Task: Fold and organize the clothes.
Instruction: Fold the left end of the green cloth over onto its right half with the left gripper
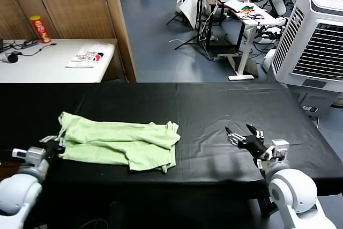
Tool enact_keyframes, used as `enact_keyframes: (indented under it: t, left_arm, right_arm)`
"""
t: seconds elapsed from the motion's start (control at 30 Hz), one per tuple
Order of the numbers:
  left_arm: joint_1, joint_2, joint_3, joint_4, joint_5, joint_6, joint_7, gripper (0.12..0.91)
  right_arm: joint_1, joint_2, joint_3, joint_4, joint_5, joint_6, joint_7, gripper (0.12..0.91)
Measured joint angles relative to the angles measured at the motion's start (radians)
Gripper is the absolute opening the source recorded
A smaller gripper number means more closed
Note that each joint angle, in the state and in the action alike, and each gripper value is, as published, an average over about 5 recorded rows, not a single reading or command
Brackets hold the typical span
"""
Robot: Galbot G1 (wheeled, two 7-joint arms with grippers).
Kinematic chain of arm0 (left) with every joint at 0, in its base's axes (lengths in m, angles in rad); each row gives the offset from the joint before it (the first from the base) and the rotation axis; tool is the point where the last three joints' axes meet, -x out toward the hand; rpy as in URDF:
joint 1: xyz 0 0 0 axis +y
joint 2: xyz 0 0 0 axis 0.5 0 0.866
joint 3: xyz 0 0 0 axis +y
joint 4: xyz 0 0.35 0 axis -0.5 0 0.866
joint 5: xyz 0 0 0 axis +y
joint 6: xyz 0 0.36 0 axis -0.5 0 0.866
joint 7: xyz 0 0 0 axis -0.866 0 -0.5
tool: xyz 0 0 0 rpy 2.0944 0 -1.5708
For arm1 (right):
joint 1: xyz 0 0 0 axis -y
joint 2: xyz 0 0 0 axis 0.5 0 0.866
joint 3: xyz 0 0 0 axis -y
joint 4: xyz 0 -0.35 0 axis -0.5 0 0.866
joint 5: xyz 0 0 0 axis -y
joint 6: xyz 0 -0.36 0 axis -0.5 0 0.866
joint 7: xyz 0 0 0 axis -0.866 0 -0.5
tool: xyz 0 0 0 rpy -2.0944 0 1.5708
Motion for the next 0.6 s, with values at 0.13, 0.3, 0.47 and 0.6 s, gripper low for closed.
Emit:
enact_keyframes:
  t: [0.13,0.3,0.47,0.6]
  left_arm:
    - [-0.011,-0.080,0.066,-0.115,-0.070,0.050,-0.040,0.180]
    - [-0.047,-0.170,0.190,-0.213,-0.154,0.092,-0.077,0.180]
    - [-0.084,-0.234,0.309,-0.233,-0.143,0.096,-0.080,0.180]
    - [-0.112,-0.278,0.384,-0.220,-0.127,0.094,-0.081,0.180]
  right_arm:
    - [-0.017,0.001,0.013,0.008,-0.008,0.001,0.000,0.798]
    - [-0.041,0.009,0.030,0.013,-0.022,0.005,0.000,0.798]
    - [-0.060,0.017,0.043,0.018,-0.030,0.007,-0.001,0.798]
    - [-0.077,0.020,0.053,0.025,-0.034,0.009,-0.003,0.798]
